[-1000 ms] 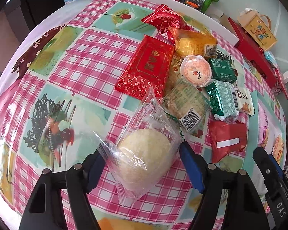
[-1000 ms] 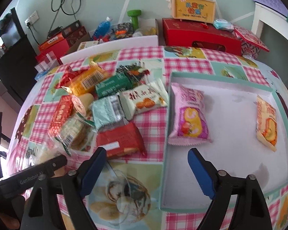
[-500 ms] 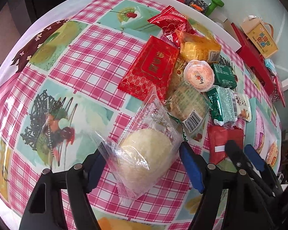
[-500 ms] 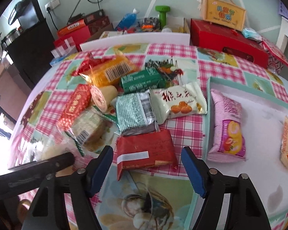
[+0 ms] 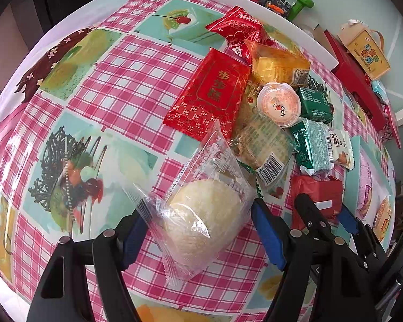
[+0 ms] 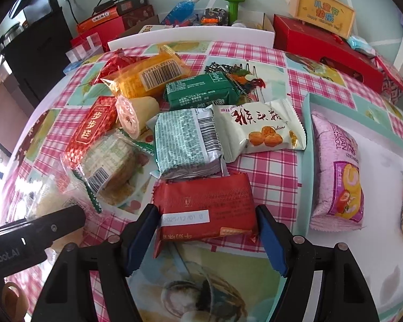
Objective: Organize snacks
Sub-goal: 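Grasp the bagged round bun with the left tool while the right tool grasps the red wafer box, then carry the bun and red box into the tray and open both tools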
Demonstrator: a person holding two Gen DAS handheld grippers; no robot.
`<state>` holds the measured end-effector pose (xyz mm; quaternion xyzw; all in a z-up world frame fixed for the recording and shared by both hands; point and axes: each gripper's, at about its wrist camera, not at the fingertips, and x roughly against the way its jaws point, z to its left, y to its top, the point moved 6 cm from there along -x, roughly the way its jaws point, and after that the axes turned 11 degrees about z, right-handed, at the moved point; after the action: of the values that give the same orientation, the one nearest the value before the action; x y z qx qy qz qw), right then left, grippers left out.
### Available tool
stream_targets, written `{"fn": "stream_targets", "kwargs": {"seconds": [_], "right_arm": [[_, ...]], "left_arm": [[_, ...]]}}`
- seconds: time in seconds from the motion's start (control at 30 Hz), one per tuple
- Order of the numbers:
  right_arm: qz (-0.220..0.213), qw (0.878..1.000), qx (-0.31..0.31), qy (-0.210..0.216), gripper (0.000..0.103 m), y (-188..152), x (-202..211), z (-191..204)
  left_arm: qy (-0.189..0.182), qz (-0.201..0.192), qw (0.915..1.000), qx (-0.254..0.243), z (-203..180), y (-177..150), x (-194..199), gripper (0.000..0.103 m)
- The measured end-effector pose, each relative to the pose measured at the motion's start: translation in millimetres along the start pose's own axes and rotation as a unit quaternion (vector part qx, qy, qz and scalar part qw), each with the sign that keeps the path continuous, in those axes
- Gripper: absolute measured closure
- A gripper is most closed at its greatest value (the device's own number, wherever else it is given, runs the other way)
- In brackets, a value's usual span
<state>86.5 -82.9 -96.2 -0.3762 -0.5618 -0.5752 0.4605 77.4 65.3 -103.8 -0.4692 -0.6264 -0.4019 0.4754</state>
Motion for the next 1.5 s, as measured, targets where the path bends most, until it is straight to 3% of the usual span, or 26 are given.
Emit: {"fn": "stream_targets", "kwargs": {"seconds": [0.17, 0.5, 0.93, 1.07, 1.23, 1.5], "right_arm": [[-0.005, 1.000, -0.004, 0.002, 0.035, -0.3, 3.2, 0.1], [-0.012, 1.000, -0.009, 0.007, 0.036, -0.9, 12.6, -2.3], [-0.065, 0.997, -0.017, 0.024, 0.036, -3.1, 60.1, -5.8], [-0.060, 0.998, -0.021, 0.022, 0.036, -5.9, 62.2, -8.8], [-0.058, 0.997, -0.040, 0.022, 0.036, -11.8, 66.6, -21.0], [-0.065, 0.987, -0.143, -0.035, 0.036, -27.4, 86.9, -89.3]], "left_arm": [[-0.001, -0.005, 1.0000, -0.002, -1.1, -0.7, 2.2, 0.032], [-0.007, -0.028, 0.9996, 0.004, 4.5, -0.4, 19.0, 0.039], [-0.031, -0.087, 0.9957, 0.009, 5.8, -0.6, 62.7, 0.040], [-0.034, -0.104, 0.9940, -0.002, -4.0, -0.7, 71.9, 0.040], [-0.055, -0.098, 0.9933, -0.027, -26.9, -4.7, 68.7, 0.040], [-0.086, -0.099, 0.9853, -0.110, -94.6, -22.3, 66.0, 0.040]]}}
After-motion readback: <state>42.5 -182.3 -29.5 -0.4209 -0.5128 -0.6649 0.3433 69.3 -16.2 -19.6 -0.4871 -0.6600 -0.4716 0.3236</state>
